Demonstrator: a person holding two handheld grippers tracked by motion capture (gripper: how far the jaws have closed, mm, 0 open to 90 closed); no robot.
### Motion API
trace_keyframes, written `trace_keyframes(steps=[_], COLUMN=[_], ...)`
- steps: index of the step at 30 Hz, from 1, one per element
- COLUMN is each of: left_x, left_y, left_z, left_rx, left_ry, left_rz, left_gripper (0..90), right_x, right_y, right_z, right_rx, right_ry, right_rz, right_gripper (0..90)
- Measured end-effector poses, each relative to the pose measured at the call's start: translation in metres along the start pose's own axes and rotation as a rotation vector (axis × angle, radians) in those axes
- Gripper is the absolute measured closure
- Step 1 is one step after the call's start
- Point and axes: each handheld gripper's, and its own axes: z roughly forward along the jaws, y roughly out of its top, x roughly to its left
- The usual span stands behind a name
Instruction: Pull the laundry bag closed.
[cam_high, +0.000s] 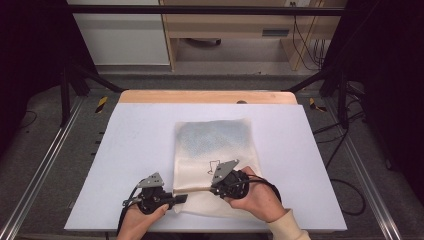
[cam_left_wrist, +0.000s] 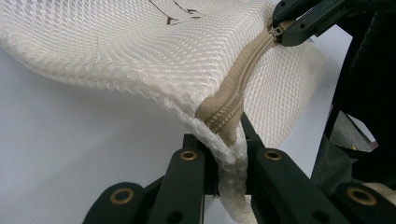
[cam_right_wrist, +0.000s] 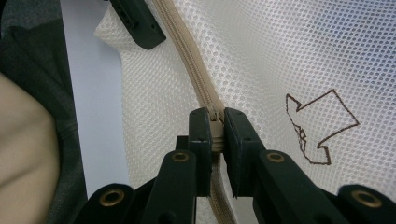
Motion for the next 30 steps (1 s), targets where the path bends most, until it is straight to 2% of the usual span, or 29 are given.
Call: trace_keyframes(steps=[30], left_x=[0.0], left_y=[0.0], left_z=[0.0], left_rx=[0.003], left_ry=[0.001], left_rz=[0.004], left_gripper=[84.3], right_x=[-0.003], right_y=[-0.014], right_z=[-0.011], right_rx=[-0.008], right_ry=[-0.018], right_rz=[0.03], right_gripper=[82.1])
